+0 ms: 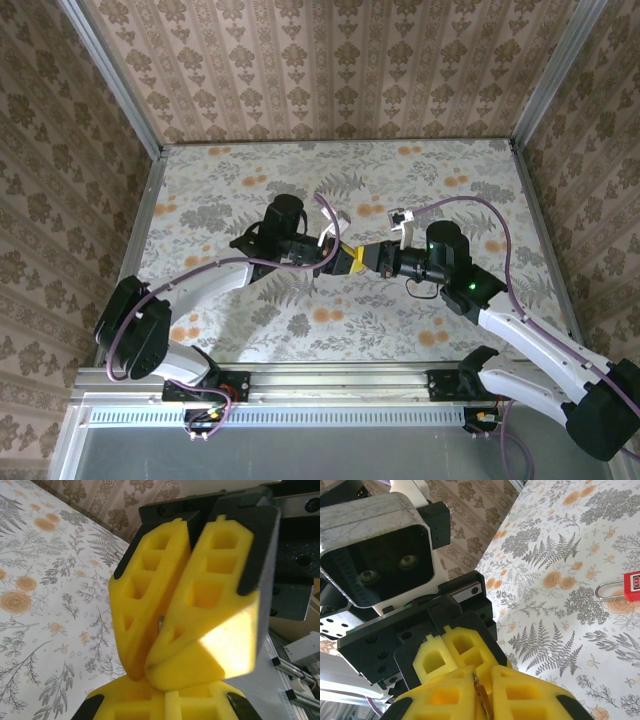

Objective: Unlock with the key

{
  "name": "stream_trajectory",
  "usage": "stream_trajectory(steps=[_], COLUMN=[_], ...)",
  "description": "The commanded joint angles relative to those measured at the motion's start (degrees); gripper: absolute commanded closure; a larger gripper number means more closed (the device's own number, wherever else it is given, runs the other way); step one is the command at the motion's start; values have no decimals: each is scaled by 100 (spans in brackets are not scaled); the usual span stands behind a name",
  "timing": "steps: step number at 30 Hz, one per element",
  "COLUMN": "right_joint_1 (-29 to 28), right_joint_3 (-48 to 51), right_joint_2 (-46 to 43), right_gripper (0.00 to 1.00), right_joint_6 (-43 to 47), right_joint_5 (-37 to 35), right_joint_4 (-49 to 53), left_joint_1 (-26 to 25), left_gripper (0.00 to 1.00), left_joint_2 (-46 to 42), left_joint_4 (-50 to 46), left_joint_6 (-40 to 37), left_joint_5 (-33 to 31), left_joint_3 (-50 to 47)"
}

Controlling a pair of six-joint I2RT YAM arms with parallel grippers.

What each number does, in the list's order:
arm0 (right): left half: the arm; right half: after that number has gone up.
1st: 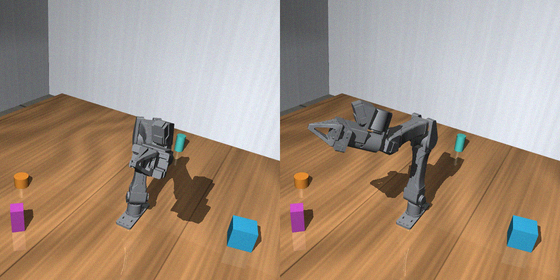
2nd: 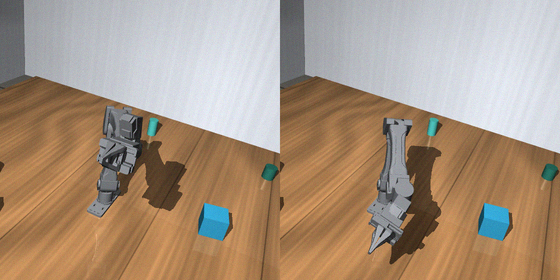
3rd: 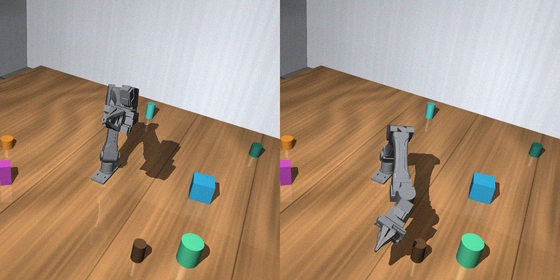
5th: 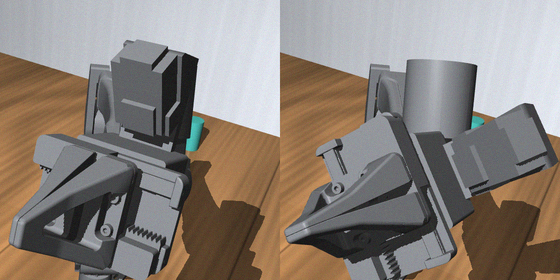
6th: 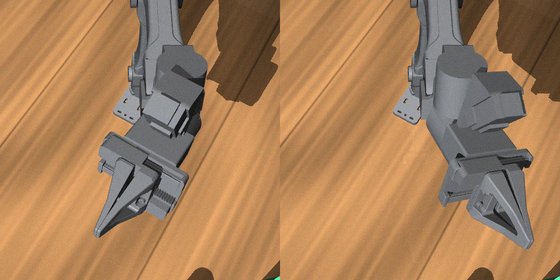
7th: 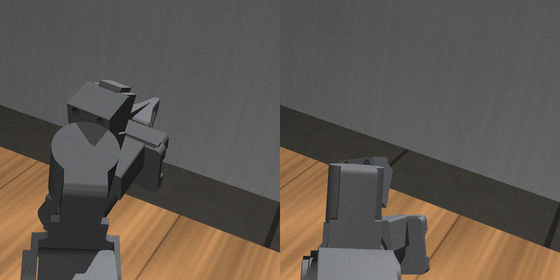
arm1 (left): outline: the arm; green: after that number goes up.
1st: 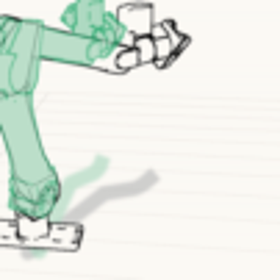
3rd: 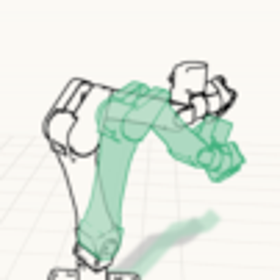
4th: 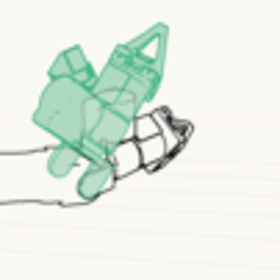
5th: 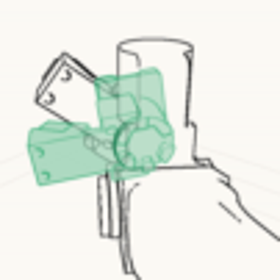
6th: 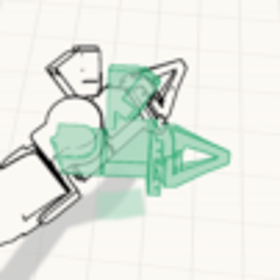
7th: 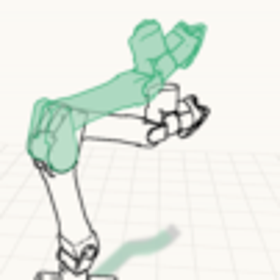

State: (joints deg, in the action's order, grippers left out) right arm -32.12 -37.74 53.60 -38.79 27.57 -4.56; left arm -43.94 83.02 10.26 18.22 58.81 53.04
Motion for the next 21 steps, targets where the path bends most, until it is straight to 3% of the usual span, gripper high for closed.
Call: stream_trajectory(steps=[1, 3, 6, 7, 8, 11, 21], right_joint_1=[-31, -25, -22, -22, -22, -14, -14], right_joint_3=[49, 47, 56, 56, 55, 13, 12], right_joint_2=[-121, -137, -157, -166, -174, -166, -111], right_gripper=[94, 100, 100, 100, 100, 100, 100], right_joint_6=[-67, -85, -127, -134, -143, -156, -259], right_joint_5=[171, 174, 123, 96, 54, -45, -94], right_joint_4=[-135, -152, -192, -211, -212, -208, -317], left_joint_1=[-42, -28, 15, 30, 35, 33, 9], left_gripper=[100, 100, 98, 78, 67, 52, 49], left_joint_2=[88, 75, -20, -70, -123, -255, -162], left_joint_4=[47, -59, 229, 519, 827, 1633, 3167], left_joint_6=[-164, -227, -83, 87, 238, 626, 1382], left_joint_5=[96, -19, -194, -258, -288, -419, -455], left_joint_3=[224, 234, 55, -78, -206, -592, -1120])
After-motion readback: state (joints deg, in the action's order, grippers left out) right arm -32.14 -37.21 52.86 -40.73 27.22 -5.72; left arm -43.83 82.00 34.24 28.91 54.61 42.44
